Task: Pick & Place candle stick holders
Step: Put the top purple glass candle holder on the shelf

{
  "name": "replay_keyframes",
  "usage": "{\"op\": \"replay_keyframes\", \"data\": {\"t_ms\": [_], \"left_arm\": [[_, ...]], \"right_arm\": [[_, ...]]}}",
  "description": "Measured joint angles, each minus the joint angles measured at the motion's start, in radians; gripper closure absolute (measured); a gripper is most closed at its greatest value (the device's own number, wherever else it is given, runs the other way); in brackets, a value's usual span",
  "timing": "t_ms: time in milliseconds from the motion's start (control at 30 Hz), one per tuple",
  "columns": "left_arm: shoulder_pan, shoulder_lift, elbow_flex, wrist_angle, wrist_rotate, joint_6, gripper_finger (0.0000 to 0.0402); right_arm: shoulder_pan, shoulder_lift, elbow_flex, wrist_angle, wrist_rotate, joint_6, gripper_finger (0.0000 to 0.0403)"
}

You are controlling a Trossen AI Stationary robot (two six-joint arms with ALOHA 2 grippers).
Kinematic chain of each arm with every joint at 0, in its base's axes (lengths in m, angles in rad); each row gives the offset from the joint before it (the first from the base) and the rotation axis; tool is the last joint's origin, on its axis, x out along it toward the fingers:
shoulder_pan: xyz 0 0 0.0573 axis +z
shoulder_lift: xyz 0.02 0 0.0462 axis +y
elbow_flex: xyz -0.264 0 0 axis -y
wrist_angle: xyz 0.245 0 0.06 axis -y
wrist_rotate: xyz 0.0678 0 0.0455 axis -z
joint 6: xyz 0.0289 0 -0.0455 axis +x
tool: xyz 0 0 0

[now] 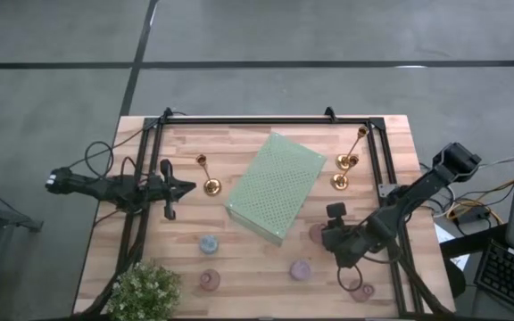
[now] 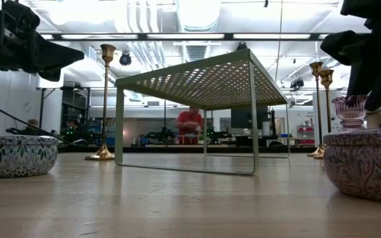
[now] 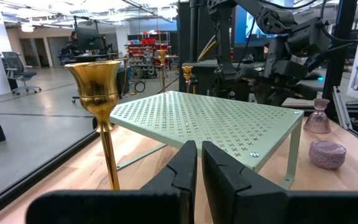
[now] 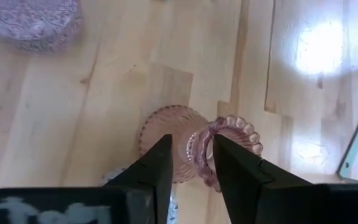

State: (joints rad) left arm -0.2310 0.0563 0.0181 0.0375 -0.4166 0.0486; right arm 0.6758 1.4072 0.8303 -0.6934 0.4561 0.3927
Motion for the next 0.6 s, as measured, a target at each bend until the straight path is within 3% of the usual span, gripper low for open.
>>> {"op": "replay_keyframes", "data": {"t_ms": [400, 600], "left_arm": [[0.000, 0.000, 0.000, 0.000, 0.000, 0.000, 0.0374], [0.000, 0.000, 0.000, 0.000, 0.000, 0.000, 0.0374]], "right_arm": [[0.000, 0.006, 0.000, -0.008, 0.027, -0.011, 0.0381], [0.000, 0.000, 0.012, -0.025, 0.021, -0.013, 0.0381]]}}
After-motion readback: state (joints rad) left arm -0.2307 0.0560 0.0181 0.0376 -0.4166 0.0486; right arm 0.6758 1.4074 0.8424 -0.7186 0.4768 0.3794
